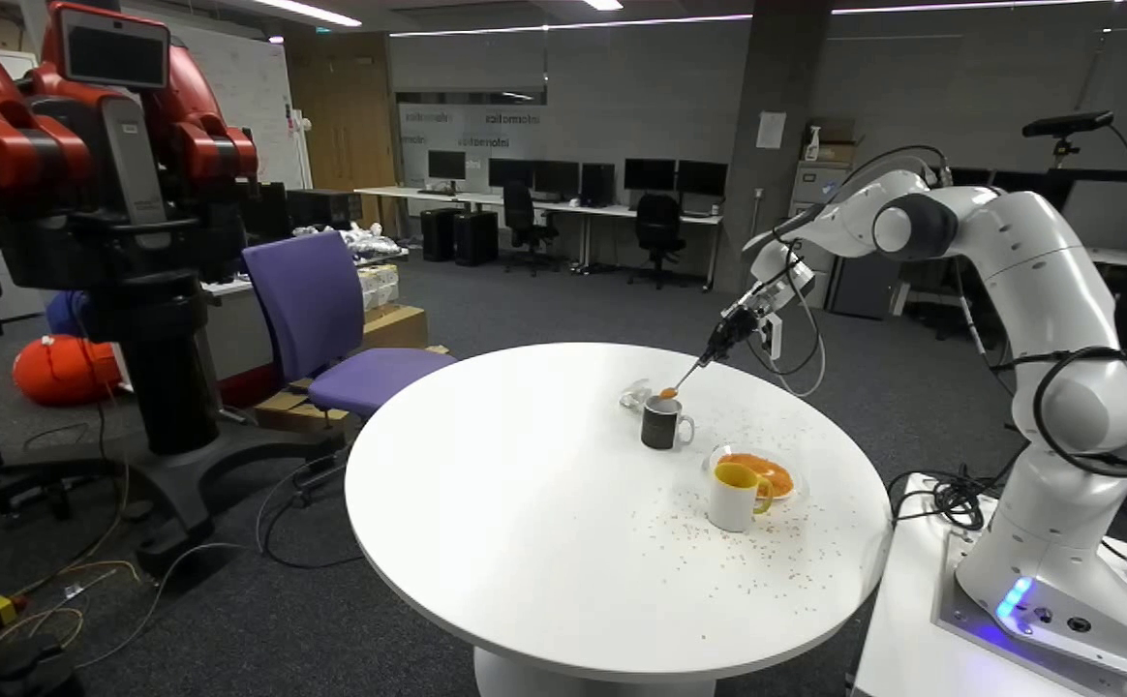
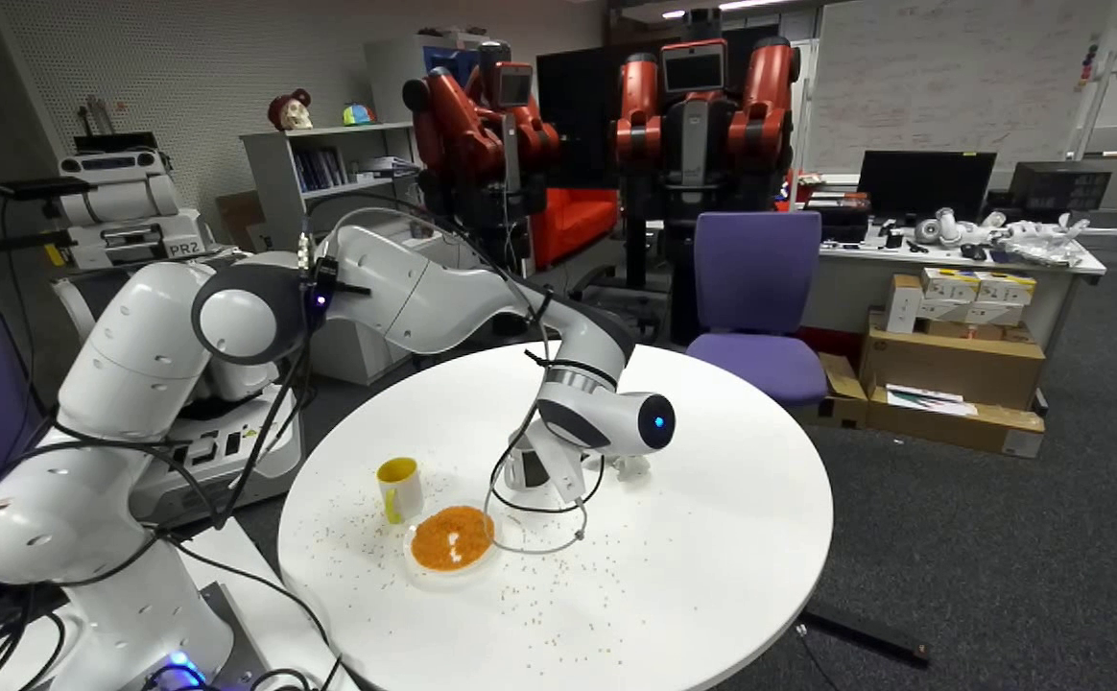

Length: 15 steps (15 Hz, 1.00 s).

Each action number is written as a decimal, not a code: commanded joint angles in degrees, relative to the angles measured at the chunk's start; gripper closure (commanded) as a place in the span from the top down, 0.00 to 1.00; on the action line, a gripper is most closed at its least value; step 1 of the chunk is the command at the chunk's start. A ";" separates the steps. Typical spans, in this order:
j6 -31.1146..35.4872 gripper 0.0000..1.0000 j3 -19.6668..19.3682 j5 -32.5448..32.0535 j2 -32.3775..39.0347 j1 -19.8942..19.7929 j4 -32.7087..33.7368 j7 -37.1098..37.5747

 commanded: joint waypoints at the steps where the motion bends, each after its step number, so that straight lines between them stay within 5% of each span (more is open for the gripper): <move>1: 0.84 0.01 -0.06 0.61 1.53 0.57 2.97 2.91; 15: 4.64 0.01 -0.47 -3.35 1.61 3.64 2.97 3.28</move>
